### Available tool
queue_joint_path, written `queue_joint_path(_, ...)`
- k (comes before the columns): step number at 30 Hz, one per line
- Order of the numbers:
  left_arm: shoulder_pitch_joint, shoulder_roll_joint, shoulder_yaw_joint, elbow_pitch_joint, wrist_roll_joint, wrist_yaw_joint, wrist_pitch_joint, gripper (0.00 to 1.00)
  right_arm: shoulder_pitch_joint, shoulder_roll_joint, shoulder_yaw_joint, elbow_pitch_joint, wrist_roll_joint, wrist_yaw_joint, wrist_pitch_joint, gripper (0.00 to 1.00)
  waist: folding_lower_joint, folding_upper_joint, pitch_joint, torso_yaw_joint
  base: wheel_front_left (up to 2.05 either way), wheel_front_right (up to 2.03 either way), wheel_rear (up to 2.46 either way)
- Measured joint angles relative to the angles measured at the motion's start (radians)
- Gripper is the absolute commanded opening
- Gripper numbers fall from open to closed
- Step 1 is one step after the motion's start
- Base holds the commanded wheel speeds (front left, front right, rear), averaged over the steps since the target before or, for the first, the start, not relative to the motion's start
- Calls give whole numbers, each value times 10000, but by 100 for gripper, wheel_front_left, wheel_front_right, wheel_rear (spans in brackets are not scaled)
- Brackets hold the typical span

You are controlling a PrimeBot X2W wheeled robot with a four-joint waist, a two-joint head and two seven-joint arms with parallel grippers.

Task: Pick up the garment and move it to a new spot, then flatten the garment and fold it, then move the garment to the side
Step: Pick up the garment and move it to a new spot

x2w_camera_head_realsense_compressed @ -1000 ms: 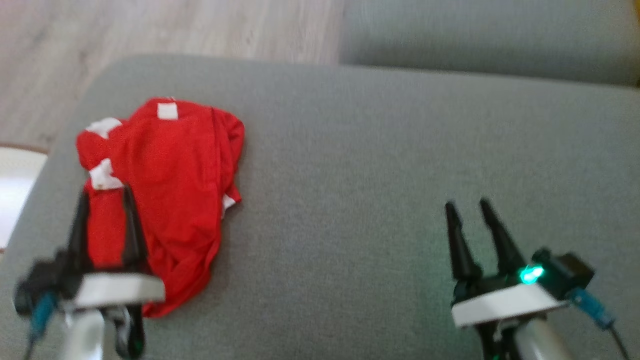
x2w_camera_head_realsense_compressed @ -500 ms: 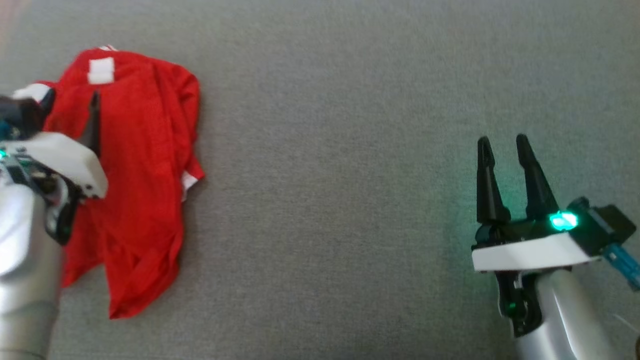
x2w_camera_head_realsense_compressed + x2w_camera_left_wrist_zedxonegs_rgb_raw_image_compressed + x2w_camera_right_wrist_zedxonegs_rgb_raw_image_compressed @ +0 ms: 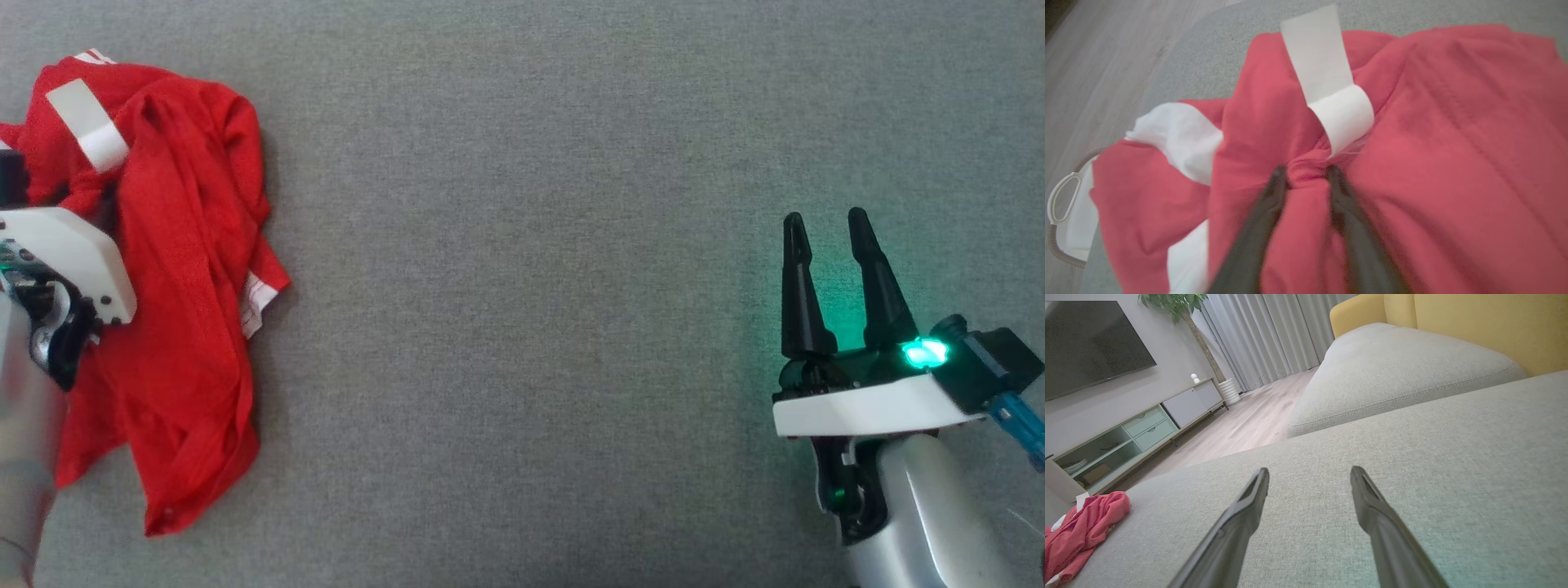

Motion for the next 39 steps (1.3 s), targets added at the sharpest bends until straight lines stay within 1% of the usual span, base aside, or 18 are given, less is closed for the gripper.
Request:
queue_joint_path(4,-83,-29,-236,328,-215,0,-15,0,-3,0,-35,17,-23,0,0,100,0,0,-80,58,0,0,0)
queue_joint_path(6,-96,-65,-351,456,-322,0,-251,0,-3,0,-44,48,-23,0,0,100,0,0,-177,99,0,0,0)
queue_joint_path(10,-114,-59,-366,566,-451,-2,-1373,0,-1,0,-38,115,-23,0,0,100,-1,0,-480,168,0,0,0)
queue_joint_path(11,-210,-61,-360,546,-523,-2,-1977,0,8,0,-42,144,-21,0,0,100,0,0,-663,195,0,0,0)
queue_joint_path(13,-320,-67,-347,403,-660,0,-2614,0,28,0,-38,188,-2,0,0,100,-1,0,-881,220,0,0,0)
queue_joint_path(16,-456,-75,-366,-253,-779,0,-3856,0,111,0,-33,265,127,0,0,100,-1,0,-1230,249,0,0,0)
queue_joint_path(19,-612,-132,-384,-945,-1158,0,-4353,0,217,0,21,311,272,0,0,100,-1,0,-1595,275,0,0,0)
queue_joint_path(23,-608,-134,-372,-1877,-1371,0,-4585,0,526,0,107,384,493,0,0,100,-2,0,-2063,289,0,0,0)
queue_joint_path(28,-514,-136,-387,-3089,-1367,8,-4681,0,706,0,314,487,709,0,0,100,-2,0,-2588,221,0,0,0)
queue_joint_path(30,-340,-171,-433,-3567,-1369,102,-4660,0,719,0,339,493,798,0,0,100,-3,0,-2770,145,0,0,0)
queue_joint_path(33,84,-359,-564,-4232,-1503,270,-4337,0,722,2,372,493,913,0,0,100,-3,1,-2969,-55,0,0,0)
queue_joint_path(36,495,-738,-744,-4800,-1870,311,-3921,0,734,0,462,495,978,0,0,100,-2,0,-3104,-316,0,0,0)
queue_joint_path(39,717,-1007,-972,-5248,-1879,539,-3716,0,736,0,573,489,982,0,0,100,-1,0,-3162,-647,0,0,0)
